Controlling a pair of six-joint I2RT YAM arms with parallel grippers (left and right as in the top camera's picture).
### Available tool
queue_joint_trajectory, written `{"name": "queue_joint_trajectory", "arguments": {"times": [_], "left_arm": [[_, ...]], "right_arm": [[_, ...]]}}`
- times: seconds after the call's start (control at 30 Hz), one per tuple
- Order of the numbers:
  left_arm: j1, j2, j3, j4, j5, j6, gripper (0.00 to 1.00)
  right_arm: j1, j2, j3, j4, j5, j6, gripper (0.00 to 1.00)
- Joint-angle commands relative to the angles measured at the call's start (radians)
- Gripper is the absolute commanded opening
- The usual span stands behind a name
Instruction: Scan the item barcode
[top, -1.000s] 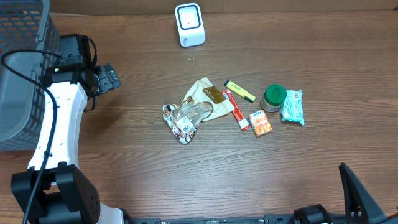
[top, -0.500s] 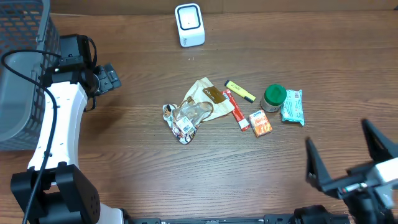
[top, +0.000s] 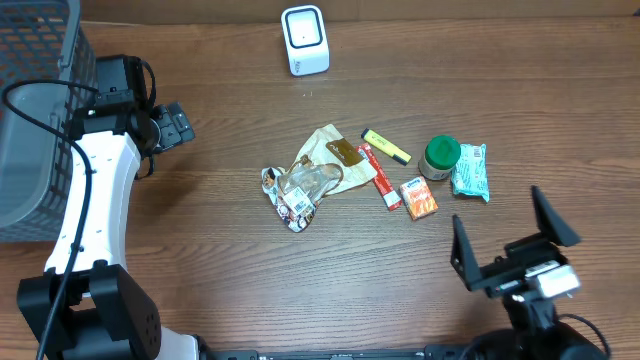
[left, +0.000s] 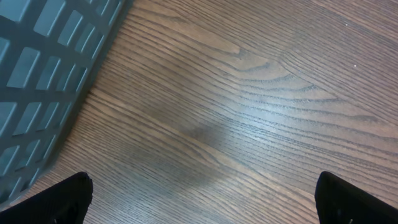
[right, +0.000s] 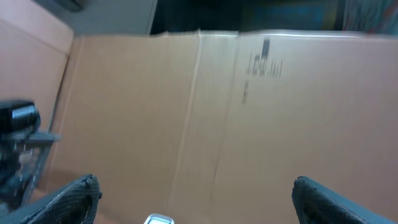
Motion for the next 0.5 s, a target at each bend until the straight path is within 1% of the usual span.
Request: {"name": "queue_joint_trajectory", "arguments": {"times": [0.0, 0.1, 0.23, 0.47], "left_arm": [[-0.007, -0.013, 0.014, 0.002, 0.005, 0.019, 1.0], [-0.006, -0.013, 0.014, 0.002, 0.005, 0.019, 1.0], [-0.007, -0.013, 0.014, 0.002, 0.005, 0.019, 1.0], [-0.007, -0.013, 0.014, 0.002, 0.005, 0.019, 1.0]], "right_arm": [[-0.007, -0.02, -0.09, 0.03, -0.003, 0.01, 1.0], [-0.006, -0.02, -0.146, 0.029, 0.011, 0.02, 1.0], [-0.006, -0.02, -0.212, 0.006, 0.068, 0.093, 1.0], [-0.006, -0.02, -0.216, -0.226, 0.111, 0.119, 1.0]]}}
